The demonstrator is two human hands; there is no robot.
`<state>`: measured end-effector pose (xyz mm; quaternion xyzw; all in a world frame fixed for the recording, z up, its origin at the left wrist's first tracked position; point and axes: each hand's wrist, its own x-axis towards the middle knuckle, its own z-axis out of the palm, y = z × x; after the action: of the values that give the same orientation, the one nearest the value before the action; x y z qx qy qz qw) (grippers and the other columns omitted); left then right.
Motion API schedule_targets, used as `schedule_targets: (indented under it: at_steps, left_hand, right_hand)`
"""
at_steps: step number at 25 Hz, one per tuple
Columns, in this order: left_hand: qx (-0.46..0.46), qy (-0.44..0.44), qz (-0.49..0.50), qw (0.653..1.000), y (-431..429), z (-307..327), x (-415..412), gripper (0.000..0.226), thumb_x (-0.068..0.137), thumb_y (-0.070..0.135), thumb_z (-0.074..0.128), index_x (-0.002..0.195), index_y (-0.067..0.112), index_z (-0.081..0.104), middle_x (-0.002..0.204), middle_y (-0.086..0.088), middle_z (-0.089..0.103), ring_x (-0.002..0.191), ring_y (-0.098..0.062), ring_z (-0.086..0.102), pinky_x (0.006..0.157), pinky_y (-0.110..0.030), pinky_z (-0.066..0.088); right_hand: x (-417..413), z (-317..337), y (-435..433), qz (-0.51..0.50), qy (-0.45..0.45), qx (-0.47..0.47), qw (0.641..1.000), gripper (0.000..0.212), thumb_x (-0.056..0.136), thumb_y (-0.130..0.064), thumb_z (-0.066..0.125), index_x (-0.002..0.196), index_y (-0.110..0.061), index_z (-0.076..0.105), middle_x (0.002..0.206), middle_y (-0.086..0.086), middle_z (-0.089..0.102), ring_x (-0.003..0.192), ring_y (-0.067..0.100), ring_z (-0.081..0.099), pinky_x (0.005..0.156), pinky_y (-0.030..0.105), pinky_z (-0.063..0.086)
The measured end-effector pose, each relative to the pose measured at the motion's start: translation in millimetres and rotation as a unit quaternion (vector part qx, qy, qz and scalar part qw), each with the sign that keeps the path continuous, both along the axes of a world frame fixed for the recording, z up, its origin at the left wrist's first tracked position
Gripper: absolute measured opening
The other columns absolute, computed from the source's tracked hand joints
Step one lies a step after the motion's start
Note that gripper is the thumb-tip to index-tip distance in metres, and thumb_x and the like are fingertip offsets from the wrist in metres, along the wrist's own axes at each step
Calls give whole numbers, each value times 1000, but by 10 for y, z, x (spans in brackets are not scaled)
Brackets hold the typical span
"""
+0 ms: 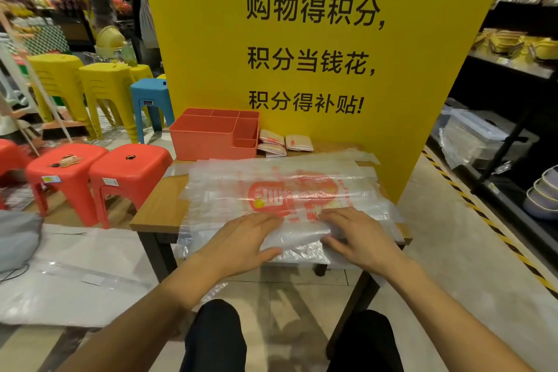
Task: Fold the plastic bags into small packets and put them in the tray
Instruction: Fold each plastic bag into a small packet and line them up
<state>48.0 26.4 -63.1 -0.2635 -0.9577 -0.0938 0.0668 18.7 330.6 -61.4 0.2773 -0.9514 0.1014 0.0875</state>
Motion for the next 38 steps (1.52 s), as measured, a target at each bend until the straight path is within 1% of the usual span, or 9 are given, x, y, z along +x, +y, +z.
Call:
schedule_targets:
  at_steps: [7,12,17,19,22,28,32,35,38]
  left_hand:
    - [6,66,-9,998,-72,-33,49,67,93,52,67,151,28,44,146,4,56,131,-20,55,102,-37,48]
    - [-26,95,-19,995,-69,-55,92,63,87,49,77,141,27,52,133,5,62,116,-19,63,85,-35,56]
    - [36,36,18,999,-142,90,82,45,97,21,65,140,29,53,138,8,58,124,-18,56,90,-39,53]
    - [9,65,45,997,-235,134,77,54,91,3,63,136,33,57,129,10,65,115,-19,63,80,-37,54]
    - [-25,96,76,992,-417,201,45,54,89,2,67,129,38,59,105,13,72,92,-18,70,64,-34,55]
    - [-10,-20,78,997,-515,473,3,10,101,31,59,105,40,61,107,12,70,98,-16,65,72,-35,50]
    - [-21,-95,106,990,-748,583,-74,12,98,30,66,103,40,63,99,17,67,91,-10,60,72,-31,46]
    - [-29,-137,108,984,-1071,662,-160,20,94,25,71,95,43,64,93,21,65,89,-2,58,75,-27,46]
    - [22,-187,122,975,-1385,740,-235,24,90,20,76,96,43,71,98,18,69,95,-3,62,84,-28,51]
  right_hand:
    - [46,37,36,-18,13,-12,1000,42,93,-29,67,135,-30,60,131,-11,64,120,16,60,90,35,54]
    - [103,23,17,-4,-2,12,1000,63,89,-72,55,137,-30,58,133,-12,59,120,13,54,93,34,52]
    - [96,82,12,-14,46,-3,999,29,94,-24,64,123,-27,69,119,-9,69,108,19,64,81,38,56]
    - [77,144,39,-34,62,-2,998,22,99,-24,59,117,-29,71,113,-10,72,103,18,66,79,40,57]
    - [55,278,103,-51,73,-1,996,15,103,-30,55,109,-30,69,105,-9,73,96,20,68,73,39,55]
    - [-39,437,71,-66,29,26,997,21,103,-40,54,121,-33,62,112,-7,75,101,22,69,70,35,48]
    - [-159,454,94,-85,-13,56,995,22,102,-44,55,121,-34,58,109,-7,75,98,21,68,70,34,47]
    - [-252,474,179,-101,-37,52,993,9,100,-42,56,104,-34,59,96,-10,71,85,15,63,68,35,52]
    - [-343,475,260,-104,-47,55,992,11,99,-40,59,89,-35,57,88,-13,66,79,11,60,59,28,41]
